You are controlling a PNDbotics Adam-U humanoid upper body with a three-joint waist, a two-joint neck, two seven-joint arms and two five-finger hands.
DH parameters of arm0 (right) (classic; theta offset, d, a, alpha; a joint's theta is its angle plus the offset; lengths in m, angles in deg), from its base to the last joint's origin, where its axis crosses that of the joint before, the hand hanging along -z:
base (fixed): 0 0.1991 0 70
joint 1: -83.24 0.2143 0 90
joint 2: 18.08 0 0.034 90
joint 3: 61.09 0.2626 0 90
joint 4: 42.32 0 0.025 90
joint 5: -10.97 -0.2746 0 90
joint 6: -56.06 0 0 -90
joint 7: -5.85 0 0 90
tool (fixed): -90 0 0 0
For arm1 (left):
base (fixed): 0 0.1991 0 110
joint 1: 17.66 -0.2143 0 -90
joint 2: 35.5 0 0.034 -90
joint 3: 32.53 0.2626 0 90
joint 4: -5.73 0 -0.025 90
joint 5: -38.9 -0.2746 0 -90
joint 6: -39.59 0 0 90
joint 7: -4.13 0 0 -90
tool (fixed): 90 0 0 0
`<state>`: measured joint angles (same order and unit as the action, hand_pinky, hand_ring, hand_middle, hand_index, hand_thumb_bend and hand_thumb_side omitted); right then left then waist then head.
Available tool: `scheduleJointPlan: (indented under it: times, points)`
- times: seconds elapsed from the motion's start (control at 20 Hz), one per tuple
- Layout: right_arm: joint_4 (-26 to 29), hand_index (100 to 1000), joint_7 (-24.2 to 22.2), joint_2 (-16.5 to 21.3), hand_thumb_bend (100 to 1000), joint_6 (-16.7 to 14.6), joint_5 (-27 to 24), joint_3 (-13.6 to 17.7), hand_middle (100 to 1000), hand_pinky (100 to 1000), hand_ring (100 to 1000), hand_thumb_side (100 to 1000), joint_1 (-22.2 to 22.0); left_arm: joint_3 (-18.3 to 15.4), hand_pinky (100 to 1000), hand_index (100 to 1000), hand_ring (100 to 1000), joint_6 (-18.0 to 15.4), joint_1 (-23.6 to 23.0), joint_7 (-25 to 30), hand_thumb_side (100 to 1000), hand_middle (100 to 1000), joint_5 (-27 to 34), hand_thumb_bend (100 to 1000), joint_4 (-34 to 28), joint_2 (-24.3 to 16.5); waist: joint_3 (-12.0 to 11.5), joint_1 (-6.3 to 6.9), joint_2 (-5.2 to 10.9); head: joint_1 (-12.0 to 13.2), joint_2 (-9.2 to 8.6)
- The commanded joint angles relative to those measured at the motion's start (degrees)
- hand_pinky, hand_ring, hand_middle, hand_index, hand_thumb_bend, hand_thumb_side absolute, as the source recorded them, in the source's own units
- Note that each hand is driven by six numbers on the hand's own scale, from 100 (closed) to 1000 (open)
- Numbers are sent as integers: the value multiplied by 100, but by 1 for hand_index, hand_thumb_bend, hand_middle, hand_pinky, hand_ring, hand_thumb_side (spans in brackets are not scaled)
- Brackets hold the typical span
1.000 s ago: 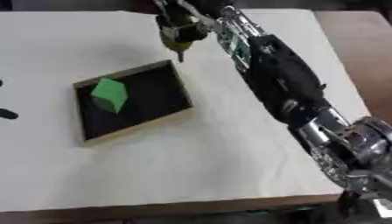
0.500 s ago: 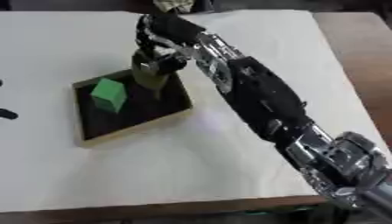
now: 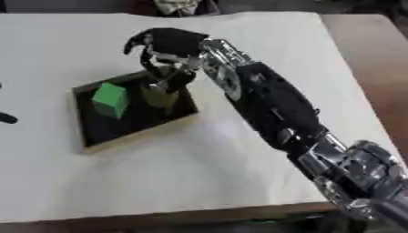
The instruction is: Pick up objects on the table and place them in the box.
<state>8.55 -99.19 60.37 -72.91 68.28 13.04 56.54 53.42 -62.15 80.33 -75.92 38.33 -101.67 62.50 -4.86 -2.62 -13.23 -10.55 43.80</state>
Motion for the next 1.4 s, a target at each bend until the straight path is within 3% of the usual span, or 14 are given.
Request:
scheduleJointPlan:
  times: [0.05,0.3,0.45,0.75,0.95,1.15,1.4]
  points:
    - [352,916,-413,349,100,-8,-476,78,851,906,907,253,212,-59,555,847,982,1,10,-40,950,733,-21,434,-67,-131,30,16,129,43,16]
    - [659,901,-989,610,100,149,-1222,42,840,910,908,339,244,-66,556,850,984,19,-9,-53,991,734,5,431,-57,-137,91,12,138,79,25]
    - [976,894,-1172,827,100,196,-1660,6,834,907,904,237,245,-86,556,851,985,33,-23,-77,1000,736,17,422,-52,-144,120,11,144,112,20]
    - [1944,902,-1148,1550,100,363,-2802,37,815,898,894,205,-20,-116,553,853,986,57,-60,-104,1000,737,-2,415,-43,-166,230,-6,172,209,22]
    - [2819,928,-955,2063,100,552,-3479,234,797,893,886,198,-543,-141,547,854,987,69,-85,-121,1000,738,-51,391,-37,-182,329,-16,188,274,31]
    - [3679,939,-707,2367,100,850,-4027,629,780,889,874,213,-1323,-159,541,854,987,93,-84,-155,1000,738,-132,374,-32,-181,420,-11,184,331,22]
    - [4506,943,-271,2247,100,1278,-4606,1312,740,870,842,399,-2419,-193,538,852,984,110,-104,-238,1000,735,-212,343,-46,-178,503,20,168,413,23]
